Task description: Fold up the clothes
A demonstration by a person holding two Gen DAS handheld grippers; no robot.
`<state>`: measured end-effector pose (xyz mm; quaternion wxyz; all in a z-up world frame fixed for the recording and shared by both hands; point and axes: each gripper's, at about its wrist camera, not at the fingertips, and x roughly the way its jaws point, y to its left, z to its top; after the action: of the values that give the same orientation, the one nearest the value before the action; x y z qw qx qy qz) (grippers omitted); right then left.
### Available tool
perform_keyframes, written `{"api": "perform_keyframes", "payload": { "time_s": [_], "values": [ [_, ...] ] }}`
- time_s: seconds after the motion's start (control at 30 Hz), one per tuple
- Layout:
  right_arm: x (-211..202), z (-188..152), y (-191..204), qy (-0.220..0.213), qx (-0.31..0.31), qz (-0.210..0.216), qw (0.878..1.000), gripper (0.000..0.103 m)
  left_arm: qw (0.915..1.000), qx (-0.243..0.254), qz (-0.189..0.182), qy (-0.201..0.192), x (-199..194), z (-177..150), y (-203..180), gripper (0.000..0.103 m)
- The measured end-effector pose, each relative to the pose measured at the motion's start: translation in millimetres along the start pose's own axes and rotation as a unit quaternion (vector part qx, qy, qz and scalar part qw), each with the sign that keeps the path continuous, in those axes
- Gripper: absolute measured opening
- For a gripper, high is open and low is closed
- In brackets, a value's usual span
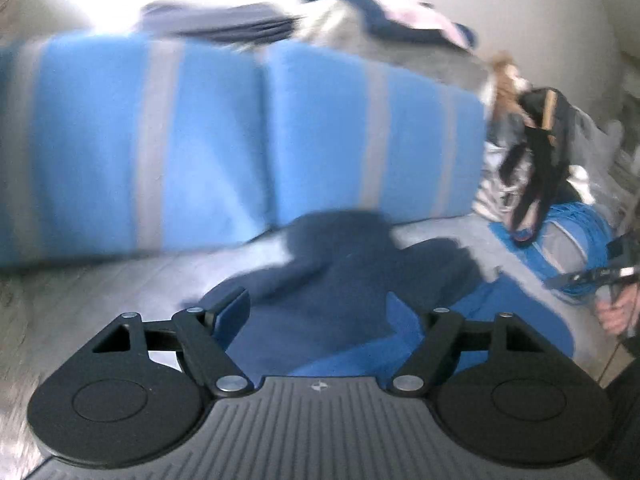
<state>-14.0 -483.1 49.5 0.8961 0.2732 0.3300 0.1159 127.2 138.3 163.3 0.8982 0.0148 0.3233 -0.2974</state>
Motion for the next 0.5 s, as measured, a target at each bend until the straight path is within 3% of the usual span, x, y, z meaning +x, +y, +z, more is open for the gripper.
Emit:
{"api": "perform_keyframes", "payload": {
  "time_s": [0.17, 0.37, 0.5],
  "values": [
    [8.9, 6.3, -6.6, 0.001, 0.002, -0.019, 1.000, 0.088, 0.9970, -0.075, 0.010, 0.016, 0.0, -57.0, 65.3, 0.075],
    [22.7, 12.2, -11.2, 0.005, 0.008, -0.019, 1.000, 0.087, 0.9850, -0.158, -0.062, 0.032, 24.0, -102.8, 101.4, 0.074],
    [31.5, 16.0, -12.3, 0.005, 0.009, -0.013, 1.000, 0.087, 0.9699, -0.222, -0.100, 0.007, 34.3, -113.9, 115.2, 0.072]
  ]
}}
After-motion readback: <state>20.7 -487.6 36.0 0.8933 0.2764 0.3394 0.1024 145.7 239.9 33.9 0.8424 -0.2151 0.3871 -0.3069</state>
